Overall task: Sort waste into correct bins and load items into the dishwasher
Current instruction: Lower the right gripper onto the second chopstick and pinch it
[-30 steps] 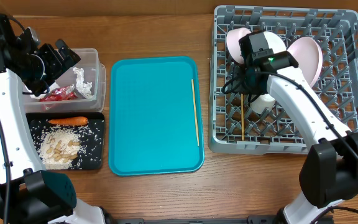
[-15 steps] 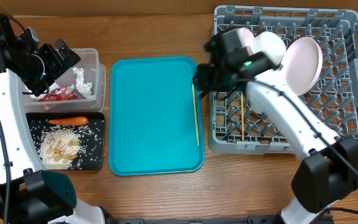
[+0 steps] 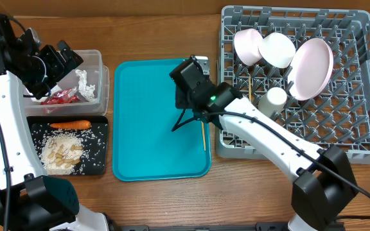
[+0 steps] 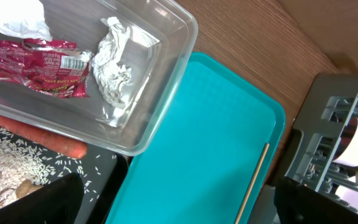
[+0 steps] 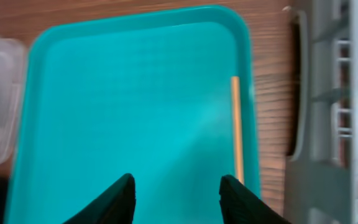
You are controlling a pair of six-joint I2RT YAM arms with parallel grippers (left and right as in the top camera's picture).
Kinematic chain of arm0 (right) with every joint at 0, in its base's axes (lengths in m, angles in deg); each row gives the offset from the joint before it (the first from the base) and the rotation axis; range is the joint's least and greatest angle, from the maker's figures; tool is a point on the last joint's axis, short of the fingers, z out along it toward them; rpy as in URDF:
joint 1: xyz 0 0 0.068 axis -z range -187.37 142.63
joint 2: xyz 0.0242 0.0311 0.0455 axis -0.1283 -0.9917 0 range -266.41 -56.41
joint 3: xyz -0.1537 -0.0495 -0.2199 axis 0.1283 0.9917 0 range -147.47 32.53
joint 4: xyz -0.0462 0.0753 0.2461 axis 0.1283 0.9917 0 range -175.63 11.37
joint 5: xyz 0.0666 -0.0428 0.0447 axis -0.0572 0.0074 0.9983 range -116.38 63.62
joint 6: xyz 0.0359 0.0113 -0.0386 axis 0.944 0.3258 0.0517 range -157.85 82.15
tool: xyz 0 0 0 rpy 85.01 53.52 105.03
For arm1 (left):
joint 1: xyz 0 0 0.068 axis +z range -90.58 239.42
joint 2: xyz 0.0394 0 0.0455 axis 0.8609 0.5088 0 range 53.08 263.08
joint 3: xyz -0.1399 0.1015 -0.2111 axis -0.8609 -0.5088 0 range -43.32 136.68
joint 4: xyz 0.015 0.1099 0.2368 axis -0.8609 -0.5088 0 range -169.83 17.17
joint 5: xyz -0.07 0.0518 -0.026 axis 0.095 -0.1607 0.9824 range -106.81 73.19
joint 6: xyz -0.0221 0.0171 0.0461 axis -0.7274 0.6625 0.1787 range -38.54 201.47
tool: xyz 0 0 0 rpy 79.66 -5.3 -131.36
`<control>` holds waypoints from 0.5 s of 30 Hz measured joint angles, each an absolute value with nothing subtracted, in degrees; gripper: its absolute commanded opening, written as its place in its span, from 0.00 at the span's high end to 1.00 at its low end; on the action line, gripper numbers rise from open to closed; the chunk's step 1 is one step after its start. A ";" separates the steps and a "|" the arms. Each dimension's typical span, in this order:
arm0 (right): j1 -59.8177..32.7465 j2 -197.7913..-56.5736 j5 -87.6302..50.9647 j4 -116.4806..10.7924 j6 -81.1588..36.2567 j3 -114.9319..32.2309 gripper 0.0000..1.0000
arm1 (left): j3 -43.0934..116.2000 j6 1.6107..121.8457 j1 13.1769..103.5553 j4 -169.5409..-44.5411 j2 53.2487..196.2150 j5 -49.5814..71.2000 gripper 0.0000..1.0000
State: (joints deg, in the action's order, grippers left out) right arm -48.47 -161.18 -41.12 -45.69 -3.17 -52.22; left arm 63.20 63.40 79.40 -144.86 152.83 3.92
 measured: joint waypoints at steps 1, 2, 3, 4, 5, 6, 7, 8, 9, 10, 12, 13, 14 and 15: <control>-48.36 -161.62 -41.84 -45.69 -2.89 -52.09 0.51 | 63.20 63.40 79.40 -144.86 152.83 3.92 0.00; -48.34 -162.16 -42.41 -45.73 -2.67 -52.09 0.51 | 63.20 63.40 79.40 -144.86 152.83 3.92 0.00; -48.28 -162.91 -42.89 -45.86 -2.47 -52.09 0.50 | 63.20 63.40 79.40 -144.86 152.83 3.92 0.00; -48.28 -163.89 -43.26 -45.99 -2.28 -52.09 0.50 | 63.20 63.40 79.40 -144.86 152.83 3.92 0.00; -48.28 -164.77 -43.39 -46.06 -2.15 -52.09 0.49 | 63.20 63.40 79.40 -144.86 152.83 3.92 0.00; -48.28 -165.73 -43.59 -46.14 -2.04 -52.09 0.49 | 63.20 63.40 79.40 -144.86 152.83 3.92 0.00; -48.28 -166.84 -43.74 -46.36 -1.97 -52.05 0.49 | 63.20 63.40 79.40 -144.86 152.83 3.92 0.00; -48.28 -167.80 -43.79 -46.76 -1.91 -51.96 0.49 | 63.20 63.40 79.40 -144.86 152.83 3.92 0.00; -48.28 -168.70 -43.81 -47.17 -1.86 -51.85 0.49 | 63.20 63.40 79.40 -144.86 152.83 3.92 0.00; -48.28 -169.55 -43.87 -47.46 -1.84 -51.70 0.49 | 63.20 63.40 79.40 -144.86 152.83 3.92 0.00; -48.28 -170.89 -43.96 -47.76 -1.82 -51.59 0.49 | 63.20 63.40 79.40 -144.86 152.83 3.92 0.00; -48.28 -171.45 -43.98 -47.89 -1.84 -51.57 0.49 | 63.20 63.40 79.40 -144.84 152.83 3.92 0.00; -48.28 -172.13 -44.00 -47.94 -1.84 -51.55 0.49 | 63.20 63.40 79.40 -144.84 152.83 3.92 0.00; -48.28 -172.55 -43.98 -47.96 -1.82 -51.55 0.48 | 63.20 63.40 79.40 -144.86 152.83 3.92 0.00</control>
State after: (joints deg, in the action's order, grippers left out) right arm -48.28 -172.55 -43.98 -47.96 -1.82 -51.55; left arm 63.20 63.40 79.40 -144.86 152.83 3.92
